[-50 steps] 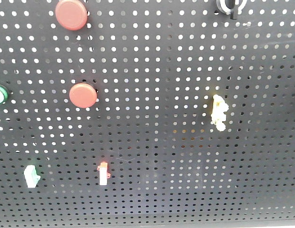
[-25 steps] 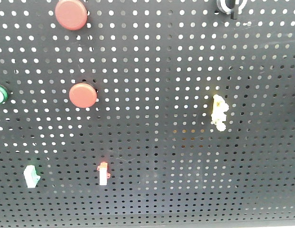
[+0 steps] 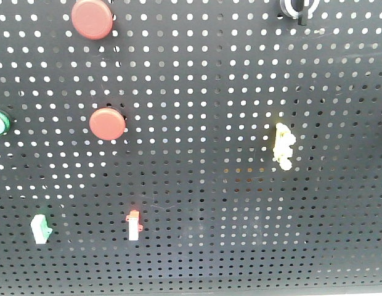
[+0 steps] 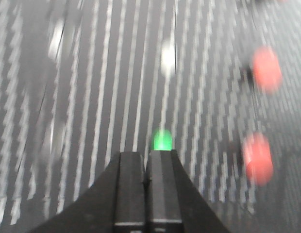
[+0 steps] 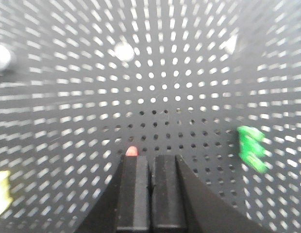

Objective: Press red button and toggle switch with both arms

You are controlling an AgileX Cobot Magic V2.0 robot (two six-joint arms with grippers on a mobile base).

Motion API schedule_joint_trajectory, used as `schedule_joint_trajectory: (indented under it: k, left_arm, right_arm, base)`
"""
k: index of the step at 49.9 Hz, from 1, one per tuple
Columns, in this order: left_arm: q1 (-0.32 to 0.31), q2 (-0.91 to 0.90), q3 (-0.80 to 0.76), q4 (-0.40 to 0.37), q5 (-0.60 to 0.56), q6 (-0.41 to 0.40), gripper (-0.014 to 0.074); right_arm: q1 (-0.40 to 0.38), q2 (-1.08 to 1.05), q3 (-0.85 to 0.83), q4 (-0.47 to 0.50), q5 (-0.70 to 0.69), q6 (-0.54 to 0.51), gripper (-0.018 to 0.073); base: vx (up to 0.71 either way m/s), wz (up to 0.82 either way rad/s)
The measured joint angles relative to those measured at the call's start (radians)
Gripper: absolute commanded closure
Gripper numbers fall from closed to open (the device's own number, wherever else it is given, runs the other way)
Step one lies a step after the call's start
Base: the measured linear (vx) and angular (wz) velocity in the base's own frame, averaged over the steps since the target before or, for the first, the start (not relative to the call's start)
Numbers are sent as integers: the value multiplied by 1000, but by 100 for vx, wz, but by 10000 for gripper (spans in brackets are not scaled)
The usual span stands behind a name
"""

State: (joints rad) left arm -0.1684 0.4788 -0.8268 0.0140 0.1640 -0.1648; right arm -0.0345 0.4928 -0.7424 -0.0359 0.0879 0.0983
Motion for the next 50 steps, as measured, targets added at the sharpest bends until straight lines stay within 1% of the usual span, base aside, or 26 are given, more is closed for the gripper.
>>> schedule_joint_trajectory:
  k: [5,10,13,16,20,22,23,25,26,27,28,29,30,32,34,37,40,50]
  left_arm:
    - [0,100,-96,0,19,0,595]
    - [0,155,-143,-4,53,0,595]
    - [-5,176,-169,-14,91,20,595]
    - [-28,198,-203,-35,141,75,595]
    - [-80,242,-263,-129,209,218,595]
    - [-109,273,-300,-203,245,328,595]
    - [-127,285,-313,-231,256,368,595]
    - [-158,324,-354,-305,293,493,595]
    - [-170,339,-367,-352,305,534,595]
    - [-187,361,-388,-384,323,596,595]
    - [-203,375,-409,-431,334,656,595]
    - [-219,398,-430,-478,352,693,595]
    - [-228,414,-443,-507,361,745,595]
    - [-253,459,-477,-588,383,820,595]
    - [-271,504,-517,-649,394,884,595]
    - [-286,562,-568,-697,395,931,595]
    - [-292,615,-626,-717,393,951,595]
    - [-297,746,-763,-716,353,967,595]
  right_arm:
    - [0,87,-61,26,11,0,562]
    - [0,124,-76,91,15,0,562]
    - [0,132,-76,134,26,0,562]
    - [0,134,-76,169,41,0,562]
    - [0,134,-76,190,48,-2,562]
    - [0,134,-76,195,51,-4,562]
    - [0,134,-76,195,53,-4,562]
    - [0,134,-76,197,55,-4,562]
    - [0,134,-76,197,55,-4,562]
    - [0,134,-76,198,55,-5,562]
    - [0,134,-76,198,55,-5,562]
    - [0,134,-76,198,55,-6,562]
    - [0,134,-76,198,55,-6,562]
    - [0,134,-76,198,55,-6,562]
    - [0,134,-76,198,55,-7,562]
    - [0,134,-76,196,55,-7,562]
    - [0,134,-76,187,55,-7,562]
    - [0,134,-76,150,66,-7,562]
  base:
    - [0,0]
    - [0,0]
    - [0,0]
    - [0,0]
    - [0,0]
    - [0,0]
    - [0,0]
    - [0,0]
    - [0,0]
    - [0,0]
    - [0,0]
    - [0,0]
    - [0,0]
    - [0,0]
    - [0,0]
    - [0,0]
    - [0,0]
    - [0,0]
